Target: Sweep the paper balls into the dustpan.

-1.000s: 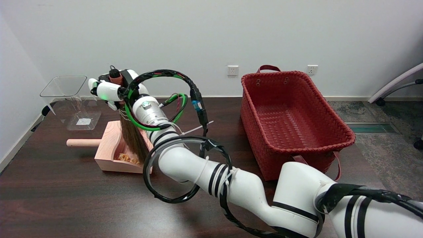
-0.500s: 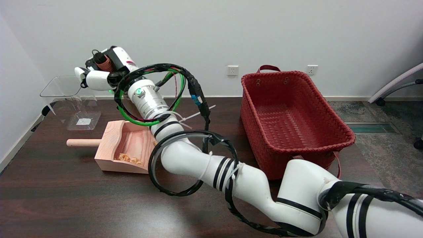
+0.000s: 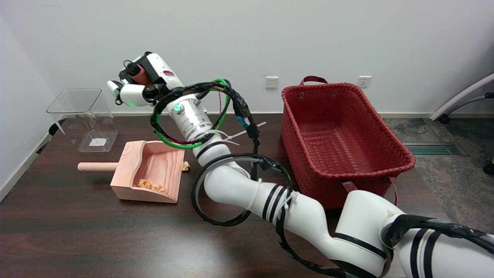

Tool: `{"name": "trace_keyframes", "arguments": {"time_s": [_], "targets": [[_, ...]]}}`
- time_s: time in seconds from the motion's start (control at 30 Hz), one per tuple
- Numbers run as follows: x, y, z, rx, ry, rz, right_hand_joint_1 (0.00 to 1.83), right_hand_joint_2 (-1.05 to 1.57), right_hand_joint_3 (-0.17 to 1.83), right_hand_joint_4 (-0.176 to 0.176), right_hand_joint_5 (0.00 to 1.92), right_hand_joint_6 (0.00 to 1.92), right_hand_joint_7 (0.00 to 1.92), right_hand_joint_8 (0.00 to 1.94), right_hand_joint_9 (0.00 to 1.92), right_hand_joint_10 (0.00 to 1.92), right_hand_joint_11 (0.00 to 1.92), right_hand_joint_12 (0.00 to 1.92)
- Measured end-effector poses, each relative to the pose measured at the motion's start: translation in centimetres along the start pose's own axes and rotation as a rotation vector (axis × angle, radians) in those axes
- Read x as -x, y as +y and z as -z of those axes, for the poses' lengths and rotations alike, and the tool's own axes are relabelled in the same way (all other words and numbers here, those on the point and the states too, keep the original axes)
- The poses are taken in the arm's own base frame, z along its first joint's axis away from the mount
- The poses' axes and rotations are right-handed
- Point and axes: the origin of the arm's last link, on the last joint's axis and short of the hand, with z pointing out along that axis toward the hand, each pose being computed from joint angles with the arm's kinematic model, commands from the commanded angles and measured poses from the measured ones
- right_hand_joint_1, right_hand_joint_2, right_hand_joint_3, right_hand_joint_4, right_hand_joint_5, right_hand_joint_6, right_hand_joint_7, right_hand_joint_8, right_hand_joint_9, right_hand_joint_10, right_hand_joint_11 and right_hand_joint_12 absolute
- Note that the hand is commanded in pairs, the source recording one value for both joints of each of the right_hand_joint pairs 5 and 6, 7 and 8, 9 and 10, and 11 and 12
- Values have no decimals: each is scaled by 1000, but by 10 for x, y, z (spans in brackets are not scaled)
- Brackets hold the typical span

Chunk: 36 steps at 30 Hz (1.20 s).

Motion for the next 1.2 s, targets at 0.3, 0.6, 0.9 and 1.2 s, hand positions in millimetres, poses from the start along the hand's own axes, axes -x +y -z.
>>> {"name": "trace_keyframes", "arguments": {"time_s": [0.3,0.6,0.9,1.2], "targets": [[-7,24,15,55,33,1,1289,1176,609,0,1920,1920,1920,1920,1920,1920,1920,1920],[-8,50,33,138,73,-33,1287,1173,589,0,1920,1920,1920,1920,1920,1920,1920,1920],[-2,69,47,231,104,-115,1284,1147,571,0,1920,1920,1920,1920,1920,1920,1920,1920],[13,75,54,305,122,-209,1289,1101,580,0,1920,1920,1920,1920,1920,1920,1920,1920]]}}
